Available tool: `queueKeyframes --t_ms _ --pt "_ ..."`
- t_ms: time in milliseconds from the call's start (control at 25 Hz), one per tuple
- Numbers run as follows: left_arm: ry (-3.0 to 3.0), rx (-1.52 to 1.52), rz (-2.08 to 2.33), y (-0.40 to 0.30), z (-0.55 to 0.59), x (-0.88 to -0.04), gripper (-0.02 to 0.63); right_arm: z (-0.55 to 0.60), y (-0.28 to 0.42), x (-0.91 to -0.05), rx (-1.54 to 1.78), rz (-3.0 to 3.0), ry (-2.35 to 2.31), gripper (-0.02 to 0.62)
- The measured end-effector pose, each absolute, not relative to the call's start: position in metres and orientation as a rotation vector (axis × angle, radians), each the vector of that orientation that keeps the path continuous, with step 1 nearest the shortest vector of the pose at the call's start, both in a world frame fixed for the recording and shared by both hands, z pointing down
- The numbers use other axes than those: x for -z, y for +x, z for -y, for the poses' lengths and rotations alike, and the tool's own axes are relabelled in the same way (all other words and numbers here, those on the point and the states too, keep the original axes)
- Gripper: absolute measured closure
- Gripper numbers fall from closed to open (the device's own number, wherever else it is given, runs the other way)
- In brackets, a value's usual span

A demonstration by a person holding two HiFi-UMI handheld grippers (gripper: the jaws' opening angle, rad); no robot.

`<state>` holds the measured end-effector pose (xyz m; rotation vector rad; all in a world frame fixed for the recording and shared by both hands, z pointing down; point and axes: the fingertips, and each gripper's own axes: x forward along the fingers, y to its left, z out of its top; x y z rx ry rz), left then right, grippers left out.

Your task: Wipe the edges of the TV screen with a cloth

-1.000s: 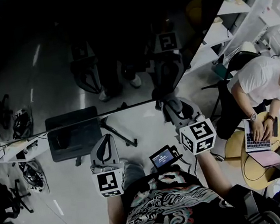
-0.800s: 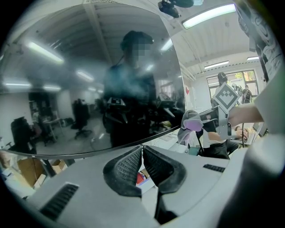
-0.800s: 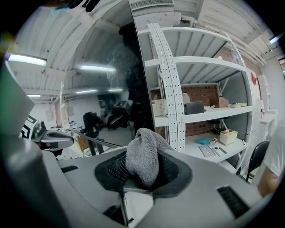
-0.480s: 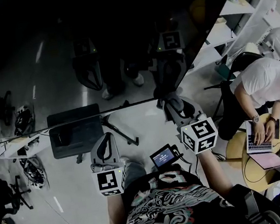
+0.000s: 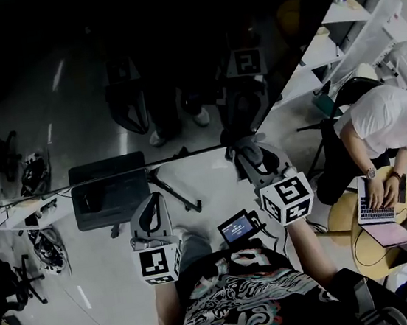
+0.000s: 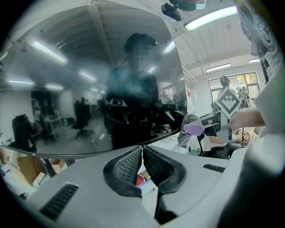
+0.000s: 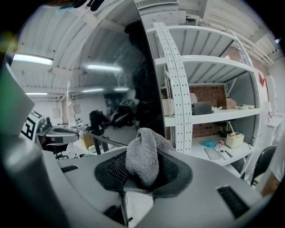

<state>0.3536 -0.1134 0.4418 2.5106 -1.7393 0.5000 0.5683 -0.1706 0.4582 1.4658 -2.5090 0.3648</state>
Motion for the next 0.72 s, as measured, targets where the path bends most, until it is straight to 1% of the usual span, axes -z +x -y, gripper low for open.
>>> queueKeyframes --t_ms 720 --pt "2.451 -0.469 1.773 0.3471 0.1129 -0.4485 0.581 0.1735 0.5607 -0.4603 -0.338 2.51 1.449 0.446"
